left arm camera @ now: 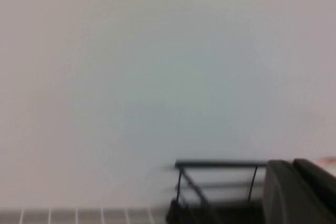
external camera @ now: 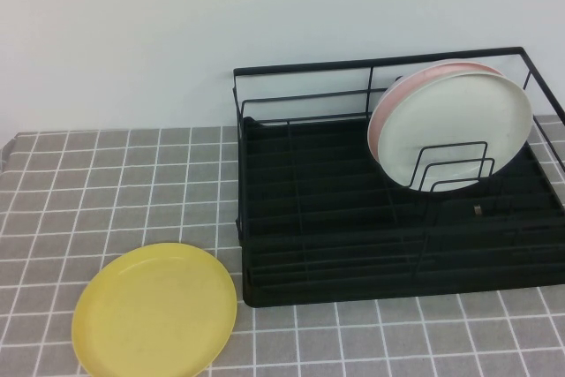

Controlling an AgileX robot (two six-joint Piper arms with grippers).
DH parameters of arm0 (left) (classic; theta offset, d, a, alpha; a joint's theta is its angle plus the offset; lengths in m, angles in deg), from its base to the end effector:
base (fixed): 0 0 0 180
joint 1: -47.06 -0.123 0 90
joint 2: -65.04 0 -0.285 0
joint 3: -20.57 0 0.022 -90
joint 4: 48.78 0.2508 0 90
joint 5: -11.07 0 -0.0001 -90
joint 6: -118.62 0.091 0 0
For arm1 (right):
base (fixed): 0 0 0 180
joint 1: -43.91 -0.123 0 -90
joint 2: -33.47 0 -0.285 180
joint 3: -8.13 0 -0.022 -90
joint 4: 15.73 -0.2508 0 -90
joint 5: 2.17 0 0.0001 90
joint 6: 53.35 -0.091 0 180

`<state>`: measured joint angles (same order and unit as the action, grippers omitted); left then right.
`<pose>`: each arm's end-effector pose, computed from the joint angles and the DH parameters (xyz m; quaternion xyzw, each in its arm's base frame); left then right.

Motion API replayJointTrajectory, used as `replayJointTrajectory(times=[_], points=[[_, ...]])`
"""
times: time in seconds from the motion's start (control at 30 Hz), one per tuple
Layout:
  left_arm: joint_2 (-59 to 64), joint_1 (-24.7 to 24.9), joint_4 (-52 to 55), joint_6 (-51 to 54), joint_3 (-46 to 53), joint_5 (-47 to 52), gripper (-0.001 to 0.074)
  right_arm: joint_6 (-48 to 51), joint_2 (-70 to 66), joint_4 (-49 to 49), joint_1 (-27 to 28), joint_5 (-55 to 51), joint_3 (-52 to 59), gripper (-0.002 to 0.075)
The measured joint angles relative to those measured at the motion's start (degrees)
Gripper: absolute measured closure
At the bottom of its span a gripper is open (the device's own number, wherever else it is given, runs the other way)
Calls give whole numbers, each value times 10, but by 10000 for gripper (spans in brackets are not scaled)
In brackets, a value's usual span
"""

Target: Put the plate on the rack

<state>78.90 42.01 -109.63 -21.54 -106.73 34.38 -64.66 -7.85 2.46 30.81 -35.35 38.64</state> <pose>0.0309 -0.0289 0.3283 0.0040 0.6370 -0.2020 0.7439 0.1053 0.0085 0.3890 -0.0645 0.7825 -0.0187 0.6190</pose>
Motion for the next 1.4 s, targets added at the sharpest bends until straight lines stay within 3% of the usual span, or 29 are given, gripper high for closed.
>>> replayJointTrajectory(times=[0.23,0.47,0.77,0.93,1.27,1.4], points=[[140,0,156,-137,-25,51,737,52,-80,-130,-35,-94,-20,727],[287,0,248,-153,-47,74,737,80,-136,-290,-35,-159,-20,727],[468,0,259,-161,-101,116,737,302,-200,-500,-35,-197,-20,727],[565,0,263,-152,-137,165,737,320,-219,-514,-35,-199,-20,727],[646,0,270,-111,-148,117,734,342,-220,-515,-35,-202,-19,727],[676,0,270,-121,-148,115,651,344,-220,-515,-35,-202,-19,727]])
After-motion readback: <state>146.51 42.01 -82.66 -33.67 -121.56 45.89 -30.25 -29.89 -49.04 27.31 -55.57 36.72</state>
